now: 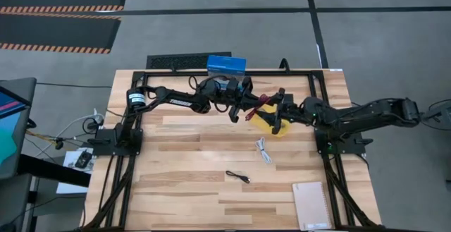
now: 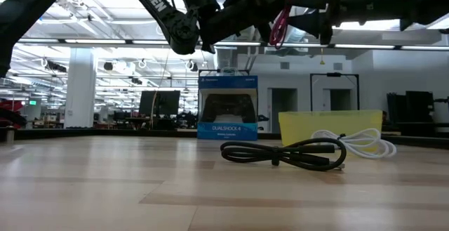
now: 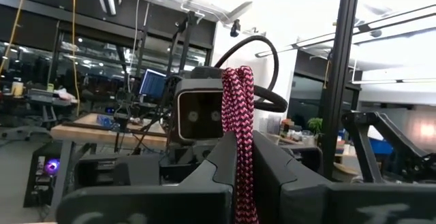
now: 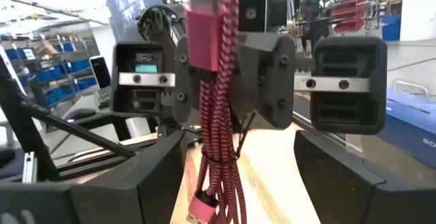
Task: Pick and place USB-C Cables
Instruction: Put the pink charger cable into the yellow bin
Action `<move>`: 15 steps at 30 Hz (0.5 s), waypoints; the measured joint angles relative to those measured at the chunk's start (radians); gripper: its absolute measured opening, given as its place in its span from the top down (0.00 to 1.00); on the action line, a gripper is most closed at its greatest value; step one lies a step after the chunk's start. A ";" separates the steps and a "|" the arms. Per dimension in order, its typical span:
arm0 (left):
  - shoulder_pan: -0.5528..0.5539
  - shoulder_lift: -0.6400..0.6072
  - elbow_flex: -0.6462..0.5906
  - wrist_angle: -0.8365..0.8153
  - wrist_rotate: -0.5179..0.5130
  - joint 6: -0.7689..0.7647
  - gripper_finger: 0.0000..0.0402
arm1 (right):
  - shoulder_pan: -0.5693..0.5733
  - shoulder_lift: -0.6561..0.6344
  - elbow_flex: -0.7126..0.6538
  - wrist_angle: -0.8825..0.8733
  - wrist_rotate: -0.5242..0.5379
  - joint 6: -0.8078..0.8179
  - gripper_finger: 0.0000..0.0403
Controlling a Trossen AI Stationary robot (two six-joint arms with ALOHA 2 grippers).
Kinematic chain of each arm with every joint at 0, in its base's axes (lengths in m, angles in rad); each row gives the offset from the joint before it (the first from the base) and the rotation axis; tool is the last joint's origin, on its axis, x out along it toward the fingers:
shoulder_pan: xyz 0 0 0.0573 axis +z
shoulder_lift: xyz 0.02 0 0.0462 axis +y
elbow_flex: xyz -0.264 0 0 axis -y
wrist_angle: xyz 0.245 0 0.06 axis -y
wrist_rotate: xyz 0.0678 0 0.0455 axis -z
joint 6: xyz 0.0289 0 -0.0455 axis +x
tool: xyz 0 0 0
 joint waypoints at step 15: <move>0.000 0.000 -0.001 -0.005 0.001 0.000 0.99 | -0.019 0.030 0.026 -0.041 -0.014 -0.002 0.43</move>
